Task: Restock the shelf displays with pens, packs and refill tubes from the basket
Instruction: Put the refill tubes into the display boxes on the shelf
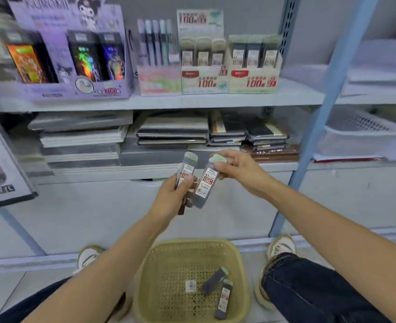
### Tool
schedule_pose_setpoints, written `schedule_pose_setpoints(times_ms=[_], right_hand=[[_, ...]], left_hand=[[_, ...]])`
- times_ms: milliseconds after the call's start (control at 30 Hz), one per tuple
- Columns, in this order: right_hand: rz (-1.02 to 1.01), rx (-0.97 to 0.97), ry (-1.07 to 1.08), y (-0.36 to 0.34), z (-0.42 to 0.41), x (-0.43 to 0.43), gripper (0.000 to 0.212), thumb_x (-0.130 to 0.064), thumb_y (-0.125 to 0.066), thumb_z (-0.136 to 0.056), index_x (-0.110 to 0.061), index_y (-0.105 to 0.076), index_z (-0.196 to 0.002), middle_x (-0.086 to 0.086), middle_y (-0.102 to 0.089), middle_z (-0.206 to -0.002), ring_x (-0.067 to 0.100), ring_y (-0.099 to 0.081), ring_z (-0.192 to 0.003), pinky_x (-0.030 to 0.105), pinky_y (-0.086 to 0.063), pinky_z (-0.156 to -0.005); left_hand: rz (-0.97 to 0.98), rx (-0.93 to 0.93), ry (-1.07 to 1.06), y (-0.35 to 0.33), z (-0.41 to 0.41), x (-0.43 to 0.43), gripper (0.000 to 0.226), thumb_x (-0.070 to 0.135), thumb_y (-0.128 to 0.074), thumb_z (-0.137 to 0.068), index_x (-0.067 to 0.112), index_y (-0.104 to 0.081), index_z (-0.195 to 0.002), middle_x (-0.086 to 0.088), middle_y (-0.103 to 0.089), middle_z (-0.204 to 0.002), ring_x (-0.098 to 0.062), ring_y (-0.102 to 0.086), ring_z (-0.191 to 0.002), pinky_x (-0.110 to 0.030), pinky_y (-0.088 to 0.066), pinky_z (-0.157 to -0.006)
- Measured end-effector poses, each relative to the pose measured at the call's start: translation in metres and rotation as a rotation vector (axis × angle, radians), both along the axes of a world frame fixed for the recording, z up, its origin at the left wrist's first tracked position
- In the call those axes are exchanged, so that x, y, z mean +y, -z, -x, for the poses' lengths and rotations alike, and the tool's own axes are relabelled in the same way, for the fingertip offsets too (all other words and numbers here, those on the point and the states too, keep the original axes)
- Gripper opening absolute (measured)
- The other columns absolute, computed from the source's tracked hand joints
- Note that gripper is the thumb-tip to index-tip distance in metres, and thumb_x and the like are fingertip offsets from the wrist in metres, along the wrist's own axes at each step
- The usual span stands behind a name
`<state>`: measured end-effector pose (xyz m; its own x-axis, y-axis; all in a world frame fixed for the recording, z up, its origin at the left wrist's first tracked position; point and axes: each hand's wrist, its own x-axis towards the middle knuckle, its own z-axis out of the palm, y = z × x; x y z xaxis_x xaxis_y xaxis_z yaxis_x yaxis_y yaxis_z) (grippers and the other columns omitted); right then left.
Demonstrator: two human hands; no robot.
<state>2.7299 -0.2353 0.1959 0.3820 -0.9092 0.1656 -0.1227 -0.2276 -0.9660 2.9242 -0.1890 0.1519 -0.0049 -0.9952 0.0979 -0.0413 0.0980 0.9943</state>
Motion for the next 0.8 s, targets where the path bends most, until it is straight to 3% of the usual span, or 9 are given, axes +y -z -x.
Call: schedule_pose_setpoints(times_ms=[67, 167, 300, 400, 500, 633, 800], right_hand=[[0.128, 0.04, 0.065, -0.042, 0.011, 0.0, 0.024, -0.012, -0.062, -0.092, -0.014, -0.063, -0.116, 0.003, -0.073, -0.102, 0.012, -0.069, -0.091, 0.022, -0.055, -0.074], [0.286, -0.038, 0.182, -0.1, 0.028, -0.003, 0.02, -0.013, -0.061, -0.093, -0.021, -0.066, -0.11, -0.003, -0.072, -0.1, 0.006, -0.068, -0.09, 0.021, -0.055, -0.075], [0.489, -0.121, 0.387, -0.165, 0.048, -0.016, 0.027, -0.006, -0.056, -0.095, -0.007, -0.061, -0.121, 0.005, -0.068, -0.106, 0.011, -0.065, -0.09, 0.021, -0.055, -0.077], [0.594, -0.15, 0.487, -0.2, 0.056, -0.031, 0.028, -0.003, -0.052, -0.097, -0.002, -0.058, -0.124, 0.009, -0.064, -0.109, 0.006, -0.063, -0.089, 0.018, -0.054, -0.076], [0.667, -0.082, 0.536, -0.219, 0.057, -0.046, 0.027, -0.005, -0.051, -0.097, -0.005, -0.058, -0.124, 0.007, -0.064, -0.113, 0.009, -0.063, -0.096, 0.025, -0.056, -0.083], [0.728, 0.074, 0.568, -0.228, 0.053, -0.071, 0.026, -0.008, -0.05, -0.098, -0.008, -0.06, -0.122, 0.011, -0.062, -0.119, 0.023, -0.06, -0.11, 0.042, -0.054, -0.092], [0.746, 0.276, 0.531, -0.224, 0.046, -0.096, 0.028, -0.014, -0.05, -0.099, -0.015, -0.06, -0.124, 0.003, -0.062, -0.119, 0.019, -0.06, -0.107, 0.04, -0.054, -0.091]], left_hand=[[0.07, 0.005, -0.061, -0.027, 0.0, -0.007, 0.021, 0.028, -0.053, -0.099, 0.01, -0.063, -0.104, -0.004, -0.072, -0.092, -0.011, -0.067, -0.069, -0.026, -0.051, -0.056], [0.192, 0.0, -0.138, -0.067, 0.001, -0.012, 0.025, 0.033, -0.059, -0.095, 0.009, -0.063, -0.097, -0.002, -0.069, -0.076, -0.014, -0.063, -0.063, -0.026, -0.049, -0.056], [0.249, 0.049, -0.088, -0.113, 0.01, -0.017, 0.018, 0.033, -0.064, -0.092, 0.015, -0.064, -0.096, 0.003, -0.065, -0.064, -0.011, -0.06, -0.058, -0.025, -0.052, -0.057], [0.275, 0.056, -0.069, -0.139, 0.016, -0.026, 0.016, 0.03, -0.065, -0.092, 0.017, -0.066, -0.1, 0.004, -0.066, -0.064, -0.008, -0.061, -0.058, -0.02, -0.051, -0.053], [0.258, 0.061, -0.068, -0.159, 0.02, -0.037, 0.017, 0.029, -0.067, -0.09, 0.016, -0.066, -0.1, 0.002, -0.068, -0.067, -0.01, -0.06, -0.057, -0.022, -0.049, -0.049], [0.251, 0.099, -0.062, -0.174, 0.02, -0.052, 0.019, 0.026, -0.07, -0.088, 0.013, -0.067, -0.101, 0.0, -0.071, -0.076, -0.01, -0.065, -0.062, -0.032, -0.056, -0.062], [0.218, 0.085, -0.087, -0.179, 0.019, -0.069, 0.02, 0.033, -0.071, -0.086, 0.017, -0.067, -0.098, -0.001, -0.073, -0.076, -0.01, -0.065, -0.06, -0.033, -0.053, -0.061]])
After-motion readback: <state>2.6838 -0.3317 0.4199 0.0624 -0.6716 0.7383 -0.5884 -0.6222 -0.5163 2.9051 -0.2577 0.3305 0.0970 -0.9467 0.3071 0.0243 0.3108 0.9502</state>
